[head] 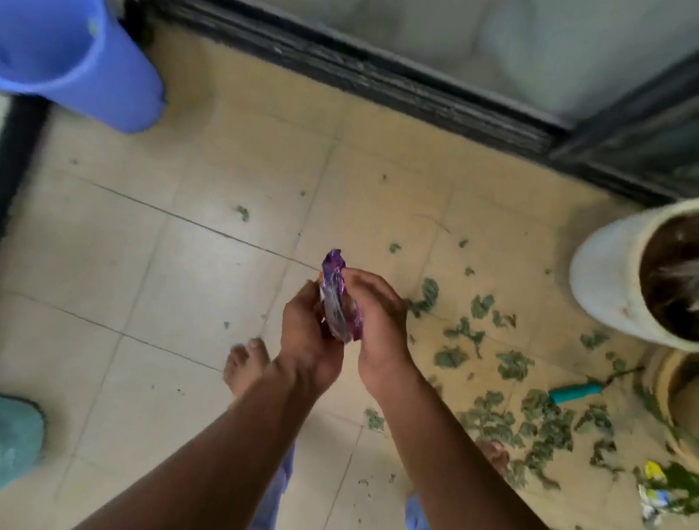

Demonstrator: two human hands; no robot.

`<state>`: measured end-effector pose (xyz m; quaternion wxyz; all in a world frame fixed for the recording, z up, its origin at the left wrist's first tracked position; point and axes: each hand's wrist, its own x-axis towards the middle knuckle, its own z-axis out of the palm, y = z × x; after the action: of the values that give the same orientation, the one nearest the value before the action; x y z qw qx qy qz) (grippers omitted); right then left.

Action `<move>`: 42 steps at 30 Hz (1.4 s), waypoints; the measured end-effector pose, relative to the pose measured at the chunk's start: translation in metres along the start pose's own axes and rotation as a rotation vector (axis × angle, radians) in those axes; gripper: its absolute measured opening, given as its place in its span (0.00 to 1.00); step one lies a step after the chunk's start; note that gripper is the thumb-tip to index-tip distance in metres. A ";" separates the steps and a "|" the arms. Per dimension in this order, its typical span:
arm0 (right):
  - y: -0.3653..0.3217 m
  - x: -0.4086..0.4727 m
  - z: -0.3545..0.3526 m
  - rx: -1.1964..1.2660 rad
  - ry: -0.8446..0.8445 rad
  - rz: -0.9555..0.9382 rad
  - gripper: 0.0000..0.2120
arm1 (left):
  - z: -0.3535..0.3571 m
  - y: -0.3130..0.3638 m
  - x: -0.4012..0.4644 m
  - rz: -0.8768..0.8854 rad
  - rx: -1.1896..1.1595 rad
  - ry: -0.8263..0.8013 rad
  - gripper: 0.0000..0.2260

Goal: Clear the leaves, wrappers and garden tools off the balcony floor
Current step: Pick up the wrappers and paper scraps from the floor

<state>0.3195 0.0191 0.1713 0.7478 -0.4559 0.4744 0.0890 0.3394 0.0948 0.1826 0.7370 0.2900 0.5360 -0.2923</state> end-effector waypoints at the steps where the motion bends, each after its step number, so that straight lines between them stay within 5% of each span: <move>1: -0.004 -0.003 0.022 -0.029 -0.029 -0.027 0.11 | 0.002 0.021 -0.008 -0.003 -0.011 -0.009 0.15; 4: -0.017 -0.013 0.088 -0.045 -0.093 -0.019 0.19 | 0.006 0.081 -0.025 0.015 -0.082 -0.028 0.12; 13: -0.041 -0.003 0.266 -0.139 -0.178 0.031 0.14 | -0.005 0.241 -0.040 0.217 -0.182 0.053 0.08; 20: -0.060 0.069 0.384 -0.236 -0.369 0.112 0.13 | 0.011 0.356 -0.018 0.436 -0.301 0.081 0.21; 24: -0.080 0.104 0.440 -0.289 -0.521 0.273 0.20 | 0.026 0.421 -0.001 0.457 -0.423 0.055 0.14; 27: -0.102 0.127 0.474 -0.183 -0.609 0.372 0.22 | 0.033 0.456 0.005 0.423 -0.461 -0.013 0.22; 31: -0.127 0.145 0.503 -0.301 -0.622 0.429 0.26 | 0.040 0.481 0.008 0.455 -0.490 -0.035 0.28; 34: -0.138 0.153 0.504 -0.388 -0.642 0.418 0.27 | 0.045 0.479 0.008 0.478 -0.432 0.046 0.21; 42: -0.134 0.149 0.438 -0.595 -0.493 0.282 0.12 | 0.040 0.418 0.013 0.361 -0.131 0.200 0.15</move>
<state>0.7498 0.2335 0.1921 0.6551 -0.5476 0.2925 0.4306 0.6776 0.3403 0.2283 0.7377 0.3603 0.5638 -0.0898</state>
